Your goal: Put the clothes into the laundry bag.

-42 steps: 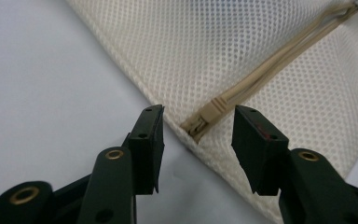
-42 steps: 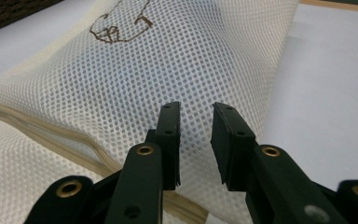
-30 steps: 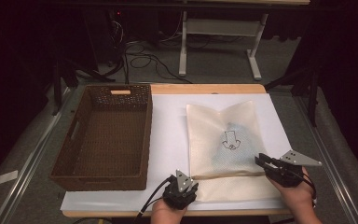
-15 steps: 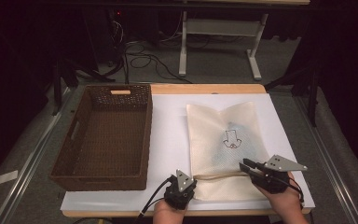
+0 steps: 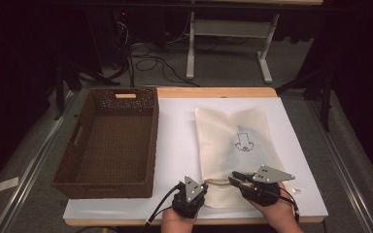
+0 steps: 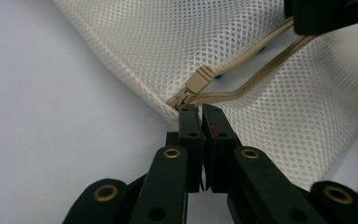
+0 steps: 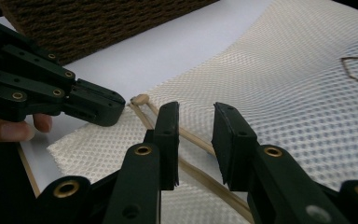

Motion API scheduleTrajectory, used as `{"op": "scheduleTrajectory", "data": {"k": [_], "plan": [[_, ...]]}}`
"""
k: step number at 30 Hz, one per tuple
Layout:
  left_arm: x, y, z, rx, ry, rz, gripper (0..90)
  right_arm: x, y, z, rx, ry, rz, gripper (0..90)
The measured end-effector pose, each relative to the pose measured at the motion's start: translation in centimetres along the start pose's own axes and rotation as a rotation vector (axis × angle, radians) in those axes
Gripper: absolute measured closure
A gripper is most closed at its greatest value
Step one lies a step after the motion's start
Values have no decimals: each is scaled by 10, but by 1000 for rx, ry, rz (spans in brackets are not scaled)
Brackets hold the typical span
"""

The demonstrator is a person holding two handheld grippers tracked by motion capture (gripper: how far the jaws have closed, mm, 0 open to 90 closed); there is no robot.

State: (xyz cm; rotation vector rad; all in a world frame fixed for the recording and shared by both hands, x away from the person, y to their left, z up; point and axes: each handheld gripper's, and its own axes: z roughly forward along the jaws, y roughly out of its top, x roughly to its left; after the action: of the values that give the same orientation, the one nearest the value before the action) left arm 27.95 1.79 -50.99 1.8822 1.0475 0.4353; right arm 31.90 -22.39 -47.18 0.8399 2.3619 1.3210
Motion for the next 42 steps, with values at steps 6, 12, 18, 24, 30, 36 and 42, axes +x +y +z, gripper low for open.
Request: {"op": "scheduleTrajectory", "data": {"k": [6,12,18,24,30,36,42], "plan": [[-3,1,0,-10,-6,18,868,7,4,8,1,24,-1,729],[-5,2,1,-16,-10,28,866,14,9,20,3,56,-7,729],[-8,3,0,-19,-2,48,865,17,11,31,7,84,2,729],[-8,4,-1,-23,-2,52,864,19,12,43,24,98,12,734],[-8,4,-1,-16,-1,59,862,18,12,45,46,121,23,804],[-6,3,1,-10,-4,49,851,21,14,42,37,134,1,878],[4,3,4,-6,-37,-22,748,21,15,38,16,129,-1,879]]}}
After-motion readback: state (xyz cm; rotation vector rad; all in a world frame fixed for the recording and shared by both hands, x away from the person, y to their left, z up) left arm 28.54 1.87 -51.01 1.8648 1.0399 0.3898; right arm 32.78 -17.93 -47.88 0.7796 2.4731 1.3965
